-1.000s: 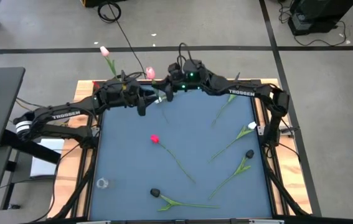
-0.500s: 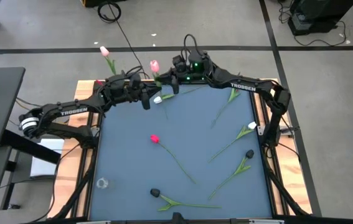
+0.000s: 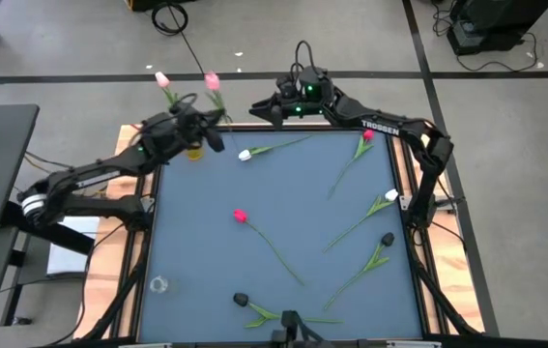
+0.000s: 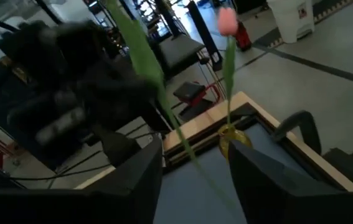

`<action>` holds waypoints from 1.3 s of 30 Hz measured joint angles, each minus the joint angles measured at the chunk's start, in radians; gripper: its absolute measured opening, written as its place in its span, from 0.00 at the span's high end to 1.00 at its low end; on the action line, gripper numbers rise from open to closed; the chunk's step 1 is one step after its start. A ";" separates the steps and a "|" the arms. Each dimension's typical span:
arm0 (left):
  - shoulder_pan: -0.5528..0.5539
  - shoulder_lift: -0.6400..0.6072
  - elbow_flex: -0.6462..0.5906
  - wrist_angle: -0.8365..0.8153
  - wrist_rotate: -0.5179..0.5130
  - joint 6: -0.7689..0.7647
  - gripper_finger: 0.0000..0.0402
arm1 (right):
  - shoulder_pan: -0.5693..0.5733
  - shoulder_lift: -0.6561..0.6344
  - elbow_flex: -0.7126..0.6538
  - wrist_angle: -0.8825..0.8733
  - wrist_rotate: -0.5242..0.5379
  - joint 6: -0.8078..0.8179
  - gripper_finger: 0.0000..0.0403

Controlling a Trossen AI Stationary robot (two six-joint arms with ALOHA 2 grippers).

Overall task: Sort flowers into vase by color
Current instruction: Put the pink flower into the yellow vase

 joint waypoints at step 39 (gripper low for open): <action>0.398 -0.217 0.015 -0.287 -0.004 -0.074 0.99 | -0.038 0.000 0.000 -0.056 0.157 -0.025 0.52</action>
